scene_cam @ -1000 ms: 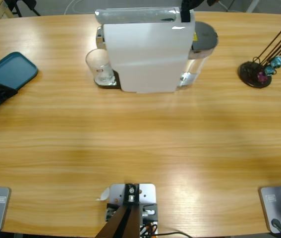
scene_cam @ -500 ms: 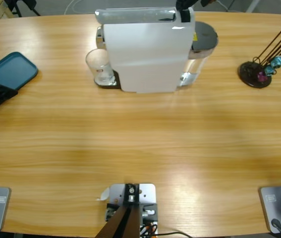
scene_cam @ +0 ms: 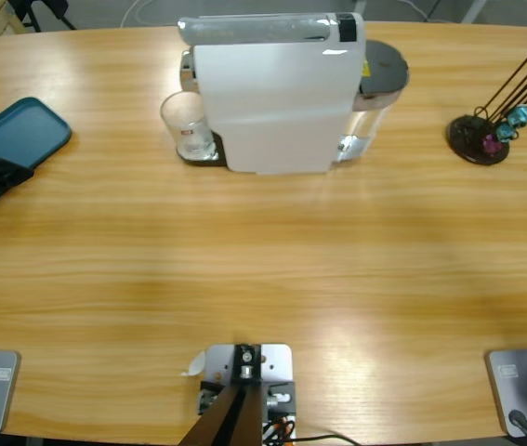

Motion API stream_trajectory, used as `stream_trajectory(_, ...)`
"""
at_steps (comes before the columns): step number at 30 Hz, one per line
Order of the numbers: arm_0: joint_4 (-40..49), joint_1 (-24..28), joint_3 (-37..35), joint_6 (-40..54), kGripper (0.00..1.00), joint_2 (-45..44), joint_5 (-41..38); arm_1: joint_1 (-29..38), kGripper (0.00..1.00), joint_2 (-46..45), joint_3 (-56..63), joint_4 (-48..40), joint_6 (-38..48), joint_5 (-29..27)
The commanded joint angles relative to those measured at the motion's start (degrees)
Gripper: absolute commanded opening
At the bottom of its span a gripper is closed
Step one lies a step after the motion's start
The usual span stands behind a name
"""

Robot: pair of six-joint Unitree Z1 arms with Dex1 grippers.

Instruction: Pour coffee

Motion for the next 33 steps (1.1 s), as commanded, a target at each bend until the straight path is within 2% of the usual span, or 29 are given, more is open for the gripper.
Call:
stream_trajectory(1,-0.69,0.12,2.25,-0.55,0.922,-0.45,0.47,0.16,0.0,-0.36,-1.38,4.37,-0.88,-0.63)
stream_trajectory(2,-0.69,0.12,2.25,-0.55,0.927,-0.46,0.47,0.16,0.0,-1.24,0.19,4.33,-0.87,0.34)
stream_trajectory(3,-0.8,0.12,2.25,-0.55,0.949,-0.45,0.47,0.16,0.231,-2.03,1.72,4.16,-0.78,1.09)
stream_trajectory(4,-0.97,0.12,2.27,-0.55,0.963,-0.45,0.47,0.16,0.739,-2.77,3.0,3.82,-0.62,1.55)
stream_trajectory(5,-1.08,0.12,2.34,-0.55,0.966,-0.46,0.4,0.16,0.976,-3.7,4.44,3.38,-0.62,2.41)
stream_trajectory(6,-1.13,0.12,2.34,-0.55,0.968,-0.41,0.37,0.16,1.0,-4.45,5.46,2.86,-0.69,3.1)
stream_trajectory(30,-2.66,0.1,2.64,-0.55,0.968,0.68,-0.39,0.16,1.0,-6.7,7.1,2.24,-0.51,1.95)
stream_trajectory(33,-4.75,-0.15,3.8,-0.55,0.968,0.42,-0.07,0.19,1.0,-9.57,10.38,-0.4,-0.78,1.55)
